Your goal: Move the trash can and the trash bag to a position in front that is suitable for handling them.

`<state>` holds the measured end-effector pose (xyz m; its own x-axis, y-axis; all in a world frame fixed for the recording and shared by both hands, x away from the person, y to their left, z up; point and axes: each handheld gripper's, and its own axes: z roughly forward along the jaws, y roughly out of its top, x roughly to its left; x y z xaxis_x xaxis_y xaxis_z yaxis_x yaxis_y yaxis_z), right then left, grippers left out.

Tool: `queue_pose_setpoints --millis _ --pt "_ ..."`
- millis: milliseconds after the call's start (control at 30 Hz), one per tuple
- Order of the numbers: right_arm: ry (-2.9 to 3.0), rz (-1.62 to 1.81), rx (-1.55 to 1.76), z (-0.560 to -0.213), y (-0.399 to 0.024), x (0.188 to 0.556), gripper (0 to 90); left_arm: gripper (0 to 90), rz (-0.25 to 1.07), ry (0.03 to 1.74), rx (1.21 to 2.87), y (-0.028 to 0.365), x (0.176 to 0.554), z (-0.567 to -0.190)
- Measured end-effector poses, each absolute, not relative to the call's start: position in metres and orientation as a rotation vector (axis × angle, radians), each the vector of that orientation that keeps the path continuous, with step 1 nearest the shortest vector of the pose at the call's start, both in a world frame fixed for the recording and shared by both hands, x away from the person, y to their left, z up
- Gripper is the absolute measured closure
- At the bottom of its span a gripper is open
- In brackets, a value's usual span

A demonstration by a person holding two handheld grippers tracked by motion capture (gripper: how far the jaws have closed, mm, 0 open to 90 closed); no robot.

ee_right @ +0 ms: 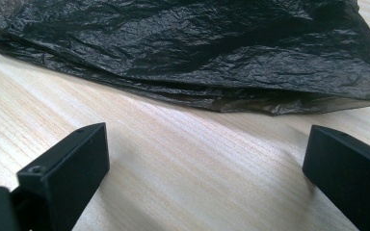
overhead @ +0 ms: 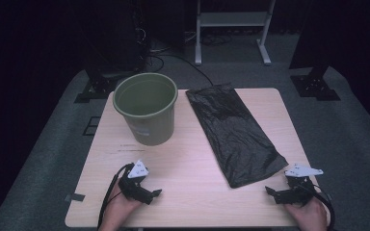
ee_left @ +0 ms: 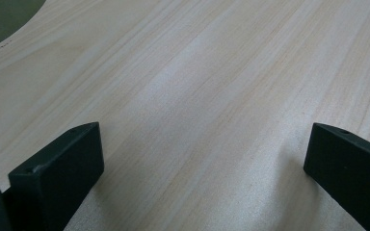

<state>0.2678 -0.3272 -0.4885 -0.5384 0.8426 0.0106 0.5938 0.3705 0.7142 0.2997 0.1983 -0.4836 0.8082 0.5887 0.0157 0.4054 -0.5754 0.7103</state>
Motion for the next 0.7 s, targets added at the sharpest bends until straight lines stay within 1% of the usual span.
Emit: queue_pose_setpoints --millis 300,367,700 --pt "2.283 0.966 1.251 -0.488 -0.327 0.268 0.9 0.0 0.341 0.75 2.243 0.201 0.299 -0.482" --pt "2.283 0.966 1.251 -0.488 -0.327 0.268 0.8 0.0 0.335 0.762 2.213 0.203 0.299 -0.478" --pt "2.281 0.967 1.251 -0.489 -0.327 0.268 0.9 0.0 0.337 0.771 2.173 0.209 0.299 -0.454"
